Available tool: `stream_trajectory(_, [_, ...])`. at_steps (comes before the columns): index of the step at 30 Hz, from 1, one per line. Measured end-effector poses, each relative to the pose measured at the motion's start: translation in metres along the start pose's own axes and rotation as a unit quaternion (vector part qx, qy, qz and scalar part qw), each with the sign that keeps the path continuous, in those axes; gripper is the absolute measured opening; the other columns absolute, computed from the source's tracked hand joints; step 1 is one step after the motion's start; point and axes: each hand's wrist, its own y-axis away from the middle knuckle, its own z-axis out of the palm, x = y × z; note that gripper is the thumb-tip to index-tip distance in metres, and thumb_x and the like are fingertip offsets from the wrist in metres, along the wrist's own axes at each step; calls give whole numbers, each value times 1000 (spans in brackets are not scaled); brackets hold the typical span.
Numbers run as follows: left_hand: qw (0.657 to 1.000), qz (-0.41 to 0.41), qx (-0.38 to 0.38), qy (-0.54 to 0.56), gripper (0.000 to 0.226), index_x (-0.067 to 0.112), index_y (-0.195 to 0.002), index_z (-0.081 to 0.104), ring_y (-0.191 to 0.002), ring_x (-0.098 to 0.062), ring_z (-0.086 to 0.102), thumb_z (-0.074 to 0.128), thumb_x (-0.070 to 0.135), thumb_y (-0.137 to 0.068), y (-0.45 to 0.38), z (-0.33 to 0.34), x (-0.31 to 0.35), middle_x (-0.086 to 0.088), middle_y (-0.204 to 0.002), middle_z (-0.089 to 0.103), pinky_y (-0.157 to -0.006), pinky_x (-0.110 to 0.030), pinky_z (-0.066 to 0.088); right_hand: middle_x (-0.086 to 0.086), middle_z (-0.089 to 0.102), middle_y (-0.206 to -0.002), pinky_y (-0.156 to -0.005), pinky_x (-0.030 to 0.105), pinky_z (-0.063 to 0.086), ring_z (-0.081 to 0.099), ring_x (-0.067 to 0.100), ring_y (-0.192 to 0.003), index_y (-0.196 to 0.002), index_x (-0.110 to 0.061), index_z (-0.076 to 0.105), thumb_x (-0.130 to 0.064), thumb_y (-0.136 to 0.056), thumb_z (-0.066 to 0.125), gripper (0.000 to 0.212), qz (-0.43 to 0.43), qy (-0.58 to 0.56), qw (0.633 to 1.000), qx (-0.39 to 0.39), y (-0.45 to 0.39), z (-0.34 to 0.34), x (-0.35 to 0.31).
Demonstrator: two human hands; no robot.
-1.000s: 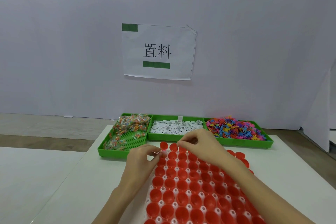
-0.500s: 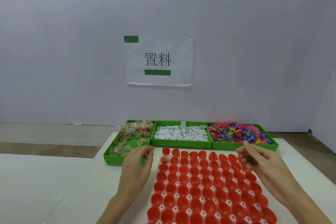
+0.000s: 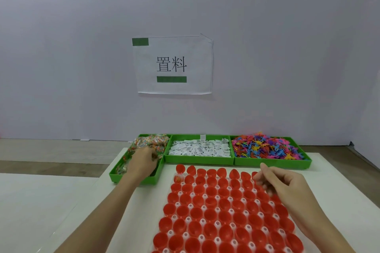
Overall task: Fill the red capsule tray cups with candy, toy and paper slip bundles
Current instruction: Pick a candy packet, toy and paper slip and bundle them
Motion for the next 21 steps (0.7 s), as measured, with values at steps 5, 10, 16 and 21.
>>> stream_trajectory(5, [999,-2,36,18,11,2,-90,77,-85,-23,67,66,3,-93,-3,7,-1,-10,-91,75,-78,-32,52,7,75,-74,-58,16,53,63,9,-62,-75,-21,81,-46,-87,63,34,-16,15,1000,-9,2,3,-3])
stream_trajectory(10, [994,-19,97,55,12,4,-91,75,-76,-23,67,64,5,-95,5,-1,-1,-9,-86,76,-71,-38,56,6,75,-73,-57,16,52,61,6,-58,-73,-21,81,-46,-86,63,33,-20,23,999,-18,4,6,-4])
stream_trajectory(16, [923,-35,138,358,9,24,-93,78,-80,-4,71,74,16,-92,52,-25,26,11,-82,76,-72,-17,54,8,75,-74,-57,19,53,61,8,-59,-73,-19,81,-44,-86,63,33,-7,32,999,-17,7,9,-6])
stream_trajectory(21, [865,-68,97,487,17,28,-101,77,-76,-13,74,74,14,-92,101,-21,46,3,-86,79,-67,-22,60,8,75,-74,-57,17,52,61,7,-58,-73,-19,81,-43,-87,62,34,-10,53,998,-23,11,13,-11])
